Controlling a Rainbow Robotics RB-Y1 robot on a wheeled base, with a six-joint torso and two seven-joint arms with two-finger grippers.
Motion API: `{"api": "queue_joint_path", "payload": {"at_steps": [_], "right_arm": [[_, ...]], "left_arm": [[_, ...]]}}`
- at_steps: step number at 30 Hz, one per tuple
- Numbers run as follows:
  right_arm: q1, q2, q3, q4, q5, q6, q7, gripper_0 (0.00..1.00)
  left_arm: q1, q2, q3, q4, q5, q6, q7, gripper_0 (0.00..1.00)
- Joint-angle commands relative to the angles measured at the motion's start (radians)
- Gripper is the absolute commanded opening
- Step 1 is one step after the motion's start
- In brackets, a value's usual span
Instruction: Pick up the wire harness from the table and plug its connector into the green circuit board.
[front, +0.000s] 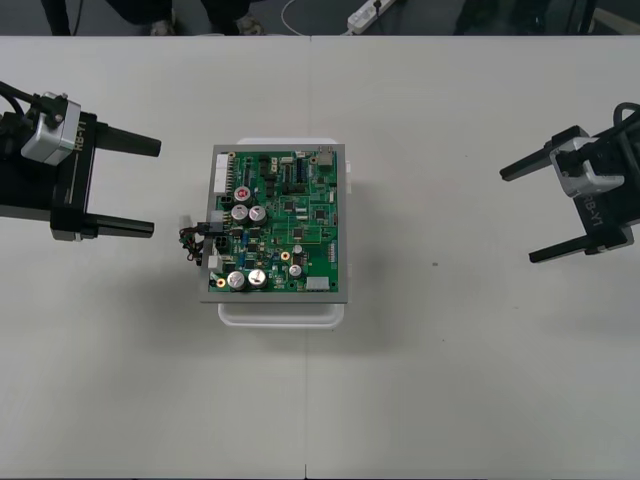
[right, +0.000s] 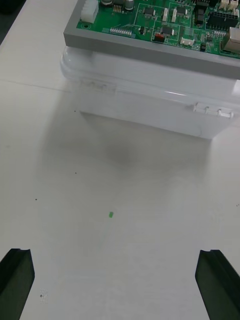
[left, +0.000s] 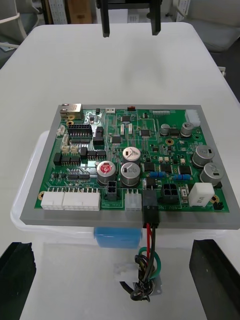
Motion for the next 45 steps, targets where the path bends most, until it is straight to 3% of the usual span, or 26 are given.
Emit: {"api": "queue_joint_path", "payload": {"at_steps": [1,18,32,45], "right_arm": [[0.024,-0.06,-0.055,-0.081,0.036,0.002,0.023,0.94],[0.041,-0.06,-0.101,-0.053,0.036,0.002,-0.029,0.94],[0.041,-0.058,-0.115,-0.056,0.013,0.002,-0.379,0.95],[0.044,-0.058,-0.116,-0.042,-0.007,0.002,-0.42,0.94]], "left_arm": [[-0.061,-0.009,-0.028,-0.001,0.015,-0.033,0.089,0.9],[-0.063,-0.012,-0.051,0.002,0.004,-0.033,0.096,0.9],[-0.052,-0.057,0.002,0.002,-0.047,-0.033,0.096,0.9],[-0.043,-0.069,0.019,0.002,-0.055,-0.033,0.092,0.9]]}}
